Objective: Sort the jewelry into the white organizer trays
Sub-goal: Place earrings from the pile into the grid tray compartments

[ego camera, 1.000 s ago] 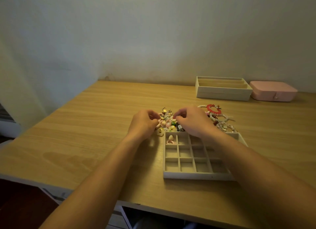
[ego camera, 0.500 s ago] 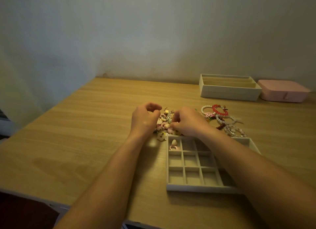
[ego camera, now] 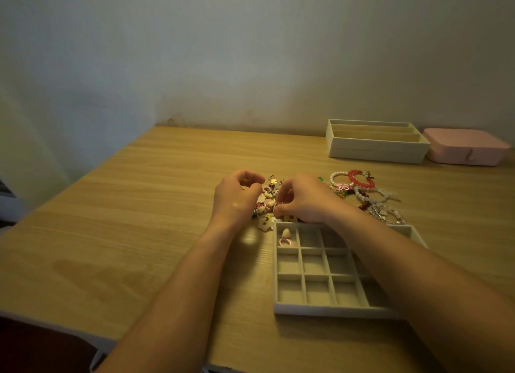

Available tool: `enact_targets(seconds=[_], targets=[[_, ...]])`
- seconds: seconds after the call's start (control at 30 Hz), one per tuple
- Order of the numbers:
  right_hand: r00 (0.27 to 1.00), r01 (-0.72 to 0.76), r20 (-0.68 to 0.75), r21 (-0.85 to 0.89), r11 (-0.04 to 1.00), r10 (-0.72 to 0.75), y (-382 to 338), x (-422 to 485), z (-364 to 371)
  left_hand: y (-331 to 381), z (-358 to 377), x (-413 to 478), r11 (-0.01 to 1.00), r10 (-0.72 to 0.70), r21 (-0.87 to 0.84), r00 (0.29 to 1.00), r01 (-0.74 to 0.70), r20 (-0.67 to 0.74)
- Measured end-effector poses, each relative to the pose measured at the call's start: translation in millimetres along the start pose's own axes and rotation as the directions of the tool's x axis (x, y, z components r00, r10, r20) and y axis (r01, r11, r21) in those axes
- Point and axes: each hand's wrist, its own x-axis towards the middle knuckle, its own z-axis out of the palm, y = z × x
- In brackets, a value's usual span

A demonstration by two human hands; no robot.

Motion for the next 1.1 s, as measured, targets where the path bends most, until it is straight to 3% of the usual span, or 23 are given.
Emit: enact_targets(seconds=[0.23, 0.4, 0.53, 0.87, 1.1], targets=[[1.000, 0.008, -0.022, 0.318, 0.948, -0.001, 3, -1, -9, -3, 1, 0, 0.999, 0.019, -0.051, 0.992, -0.012, 0.125], [1.000, -0.022, 0.010, 0.614, 0.789, 0.020, 2, -10, -22, 5, 1, -9, 0.952, 0.016, -0.295, 0.954, 0.076, 0.299], [0.999, -0.032, 0.043, 0.750, 0.661, -0.001, 0, -22, -27, 8, -1, -14, 0.915, 0.033, -0.391, 0.950, 0.096, 0.311], [0.999, 0.030, -0.004, 0.685, 0.728, -0.037, -5, -45, -35, 28, -17, -18, 0.834, 0.005, -0.527, 0.953, 0.163, 0.303], [1.000, 0.015, 0.000, 0.688, 0.726, -0.021, -13, -63, -43, 47, -20, -28, 0.879, 0.065, -0.470, 0.954, 0.084, 0.293]])
